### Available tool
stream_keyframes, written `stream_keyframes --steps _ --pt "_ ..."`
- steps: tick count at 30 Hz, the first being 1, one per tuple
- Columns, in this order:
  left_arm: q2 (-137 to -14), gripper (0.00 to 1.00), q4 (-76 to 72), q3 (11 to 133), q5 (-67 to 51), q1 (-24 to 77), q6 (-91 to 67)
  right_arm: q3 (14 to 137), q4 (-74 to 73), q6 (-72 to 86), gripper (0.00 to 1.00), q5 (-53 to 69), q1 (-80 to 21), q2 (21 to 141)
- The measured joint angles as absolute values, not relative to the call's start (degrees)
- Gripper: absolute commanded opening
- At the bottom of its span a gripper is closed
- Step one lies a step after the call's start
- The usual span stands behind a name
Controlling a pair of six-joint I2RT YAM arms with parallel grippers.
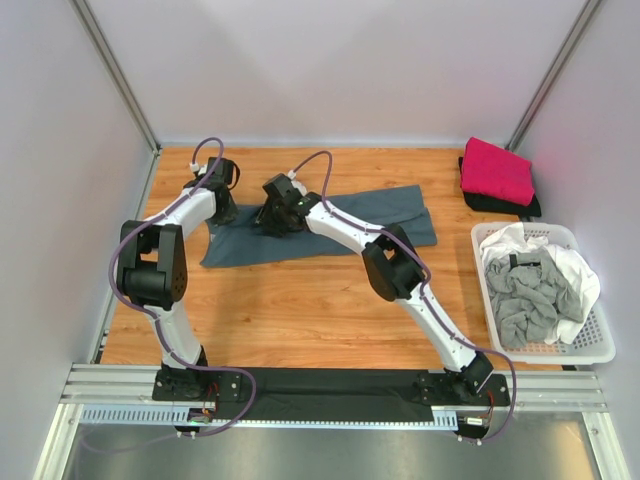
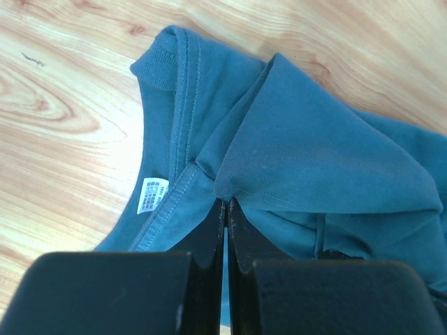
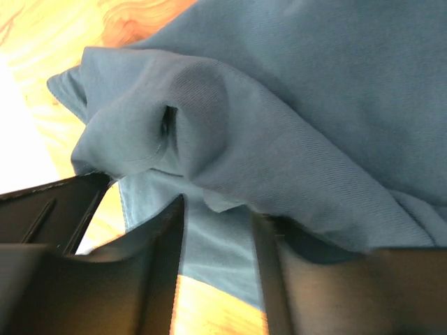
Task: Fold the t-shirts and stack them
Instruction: Fold the tshirt
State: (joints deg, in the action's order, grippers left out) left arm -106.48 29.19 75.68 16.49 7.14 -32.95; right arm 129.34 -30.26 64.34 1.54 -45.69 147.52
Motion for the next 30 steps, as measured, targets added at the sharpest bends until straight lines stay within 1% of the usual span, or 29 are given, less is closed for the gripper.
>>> stream_keyframes --steps 2,3,5,6,8,9,10,21,30 --pt "-106.4 0.0 28.9 75.7 16.4 7.1 -32.8 129.6 -30.3 64.5 0.31 1.1 -45.7 147.8" --pt "-106.4 0.0 28.8 75.7 16.4 7.1 -32.8 129.6 -30.4 64.6 0.24 0.9 -45.7 147.9" --pt "-106.4 0.0 28.8 75.7 16.3 7.1 -32.7 129.7 -30.7 64.9 0.2 0.5 -45.7 148.0" --pt "-106.4 0.0 28.8 75.7 16.3 7.1 -32.6 129.7 -30.6 64.9 0.15 0.4 -45.7 148.0" --pt "-106.4 0.0 28.7 75.7 16.1 7.1 -32.6 130.0 -30.7 64.9 0.1 0.0 -45.6 148.0" --pt "-106.4 0.0 28.6 75.7 16.1 7.1 -32.6 130.2 -30.7 64.9 0.03 -0.1 -45.6 148.0" --pt "-106.4 0.0 28.4 75.7 16.0 7.1 -32.6 130.3 -30.7 64.9 0.0 -0.2 -45.6 148.0" --pt "-106.4 0.0 28.4 75.7 15.9 7.1 -31.6 128.8 -31.6 64.8 0.0 0.7 -44.8 147.0" --pt "-106.2 0.0 28.9 75.7 15.5 6.6 -30.9 126.3 -35.9 61.6 0.0 2.1 -43.9 140.8"
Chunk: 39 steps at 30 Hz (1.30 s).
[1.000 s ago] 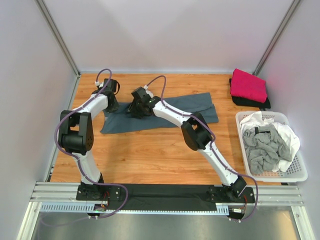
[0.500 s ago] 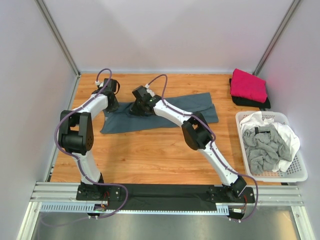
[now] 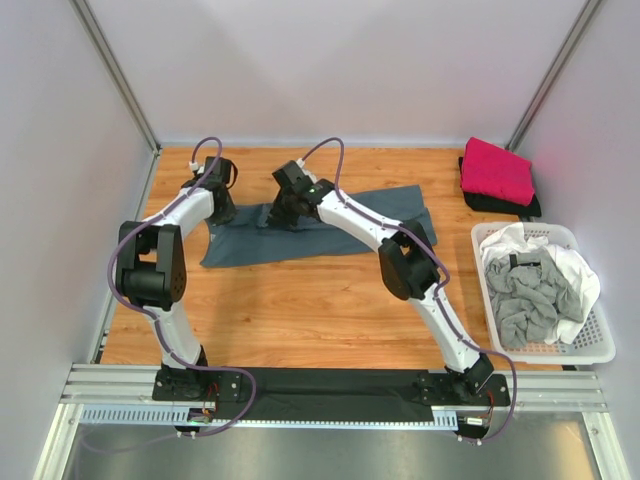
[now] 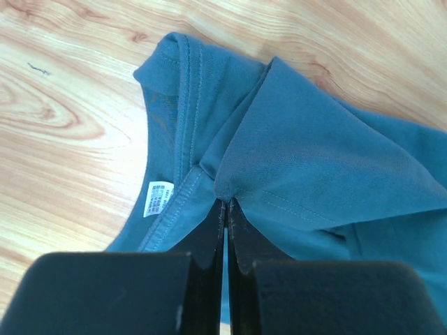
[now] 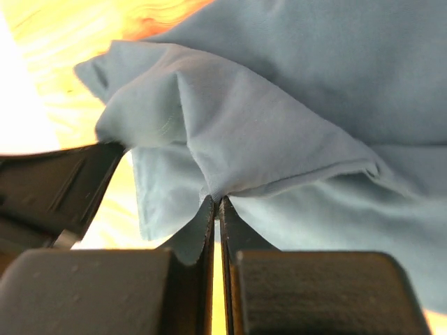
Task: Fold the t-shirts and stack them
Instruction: Fold the tshirt
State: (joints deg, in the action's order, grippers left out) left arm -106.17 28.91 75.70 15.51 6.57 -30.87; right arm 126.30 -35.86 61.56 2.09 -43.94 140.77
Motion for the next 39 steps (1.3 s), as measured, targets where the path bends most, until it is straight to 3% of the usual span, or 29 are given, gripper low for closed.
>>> stream_keyframes --steps 33,36,39 --pt "-104.3 0.0 31.6 77.3 13.4 5.8 -27.9 118.8 -41.8 52.6 0.0 2.8 -38.5 134.8" --pt "-104.2 0.0 31.7 76.7 12.7 5.8 -27.6 118.2 -42.4 51.7 0.1 3.7 -38.5 134.6" --pt "-102.8 0.11 32.5 75.3 12.3 5.7 -27.0 117.2 -43.9 50.1 0.27 4.1 -38.6 134.1"
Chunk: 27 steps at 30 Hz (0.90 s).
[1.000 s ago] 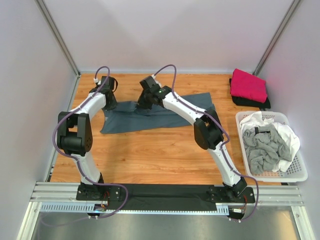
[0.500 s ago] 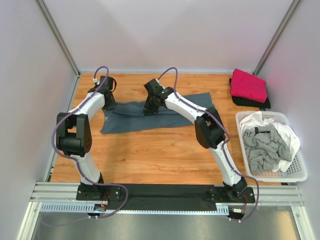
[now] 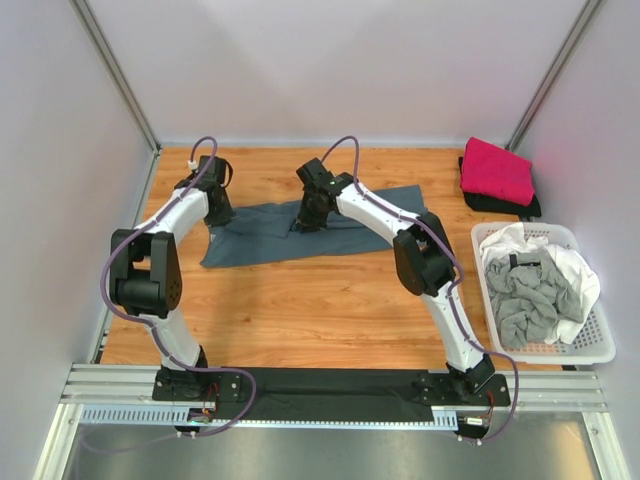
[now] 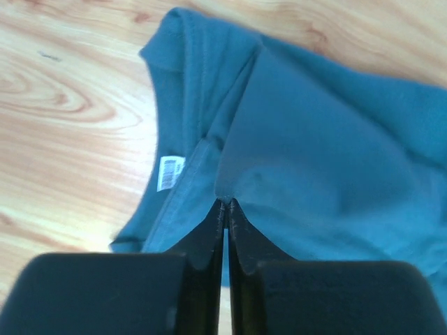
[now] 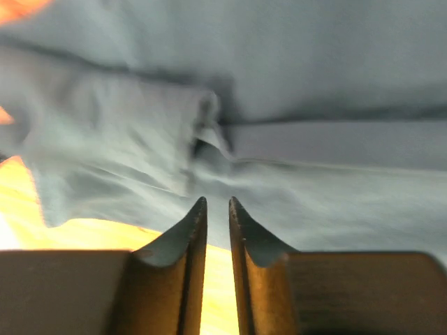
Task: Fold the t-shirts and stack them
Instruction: Fold the tshirt
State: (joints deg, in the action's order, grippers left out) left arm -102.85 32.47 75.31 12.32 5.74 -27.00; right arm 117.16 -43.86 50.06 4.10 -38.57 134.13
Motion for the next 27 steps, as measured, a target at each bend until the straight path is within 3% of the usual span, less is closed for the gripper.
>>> stream_keyframes --steps 1,3,4,5,13,17,23,27 --pt "-102.1 0.27 32.9 75.0 12.4 5.7 -26.8 116.9 -44.8 49.5 0.36 4.1 -38.5 133.9" --pt "-100.4 0.51 34.0 74.7 12.5 5.5 -26.5 116.9 -46.4 47.8 0.42 4.4 -38.4 133.4" --pt "-99.3 0.82 34.6 74.7 12.6 5.5 -26.2 116.9 -47.4 46.9 0.46 4.6 -38.4 132.9" --pt "-98.0 0.89 35.3 74.7 12.6 5.5 -25.9 116.9 -48.1 46.0 0.47 4.8 -38.4 132.5" --pt "-87.4 0.93 39.7 75.5 8.9 5.6 -31.0 116.9 -55.0 35.7 0.52 2.9 -36.3 123.8" --pt "-85.3 0.94 40.2 76.3 8.7 8.0 -38.3 116.9 -54.5 30.7 0.46 3.3 -29.5 119.4" --pt "-90.3 0.94 41.0 78.8 11.7 16.9 -53.3 116.6 -50.5 17.2 0.45 5.4 -16.3 120.4" --pt "-96.9 0.93 41.6 81.2 13.9 20.0 -62.3 116.2 -49.4 9.7 0.44 5.9 -14.2 123.7"
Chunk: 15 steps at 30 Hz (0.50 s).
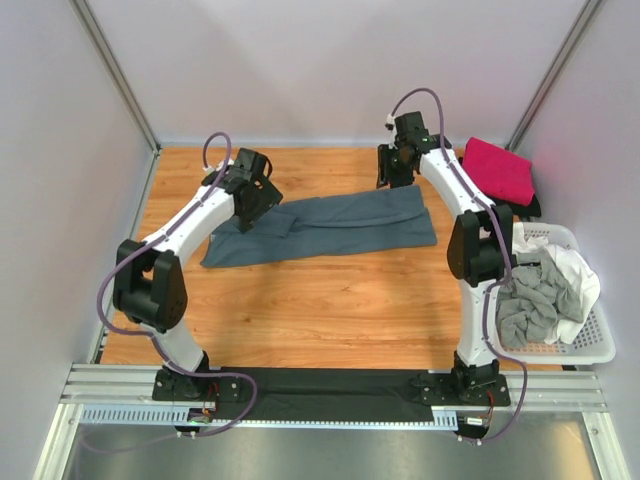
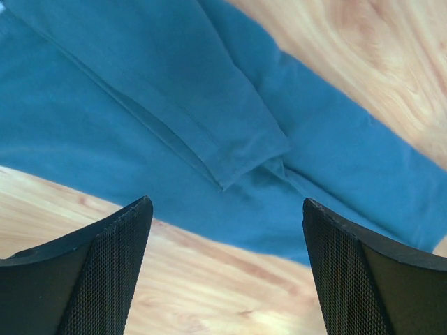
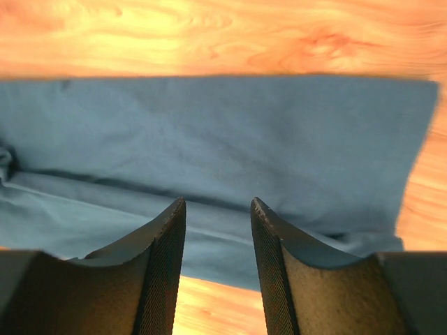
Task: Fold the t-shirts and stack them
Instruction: Fold the tshirt
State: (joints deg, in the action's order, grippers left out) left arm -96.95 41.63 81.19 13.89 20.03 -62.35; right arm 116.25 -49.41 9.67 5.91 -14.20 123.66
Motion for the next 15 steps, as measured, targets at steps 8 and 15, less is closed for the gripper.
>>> stream_keyframes --steps 8,15 --pt "-105.2 0.92 46.6 83.4 16.8 20.4 -75.8 114.0 -47.2 8.3 0.45 12.0 -12.3 127.6" --pt "-109.8 0.91 50.0 83.7 17.6 20.4 -82.0 114.7 -45.7 9.1 0.44 13.4 -9.9 133.6"
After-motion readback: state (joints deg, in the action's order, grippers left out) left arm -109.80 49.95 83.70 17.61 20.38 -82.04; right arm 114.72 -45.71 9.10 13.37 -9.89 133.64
